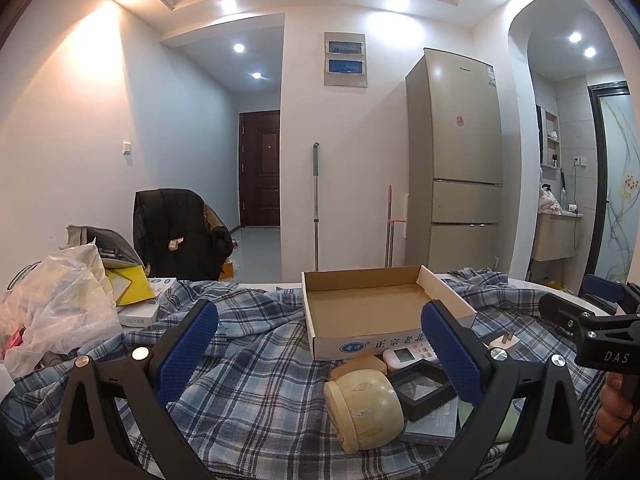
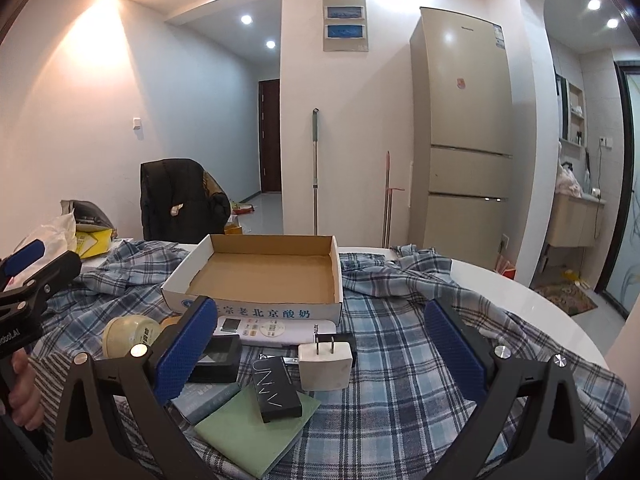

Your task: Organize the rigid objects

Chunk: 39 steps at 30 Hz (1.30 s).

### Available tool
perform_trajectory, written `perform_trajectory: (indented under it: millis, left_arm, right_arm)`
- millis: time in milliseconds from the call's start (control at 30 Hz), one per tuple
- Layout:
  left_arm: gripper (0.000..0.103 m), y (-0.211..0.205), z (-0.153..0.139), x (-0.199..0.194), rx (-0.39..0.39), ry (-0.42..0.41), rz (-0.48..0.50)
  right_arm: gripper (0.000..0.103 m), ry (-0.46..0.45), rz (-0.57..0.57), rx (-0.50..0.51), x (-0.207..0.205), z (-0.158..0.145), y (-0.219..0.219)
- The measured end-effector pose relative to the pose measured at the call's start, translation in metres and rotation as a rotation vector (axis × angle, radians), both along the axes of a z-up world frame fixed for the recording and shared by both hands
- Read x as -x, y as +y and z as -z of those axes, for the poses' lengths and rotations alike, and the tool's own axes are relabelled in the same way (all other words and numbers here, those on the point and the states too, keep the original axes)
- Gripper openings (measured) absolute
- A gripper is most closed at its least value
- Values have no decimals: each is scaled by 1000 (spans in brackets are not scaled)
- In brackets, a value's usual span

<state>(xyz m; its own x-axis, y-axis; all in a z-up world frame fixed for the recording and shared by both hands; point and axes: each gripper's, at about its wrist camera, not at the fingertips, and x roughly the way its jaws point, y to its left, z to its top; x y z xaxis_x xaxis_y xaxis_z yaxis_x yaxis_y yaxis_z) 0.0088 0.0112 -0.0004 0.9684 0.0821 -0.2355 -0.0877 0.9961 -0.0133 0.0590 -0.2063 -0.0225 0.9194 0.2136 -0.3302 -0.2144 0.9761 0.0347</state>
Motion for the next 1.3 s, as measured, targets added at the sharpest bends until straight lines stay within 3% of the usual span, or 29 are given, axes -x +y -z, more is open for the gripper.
perform_trajectory:
  millis: [1300]
  left_arm:
    - [103, -1, 1, 1, -44, -11, -21]
  right_arm:
    - [103, -34, 2, 0, 6, -5, 0]
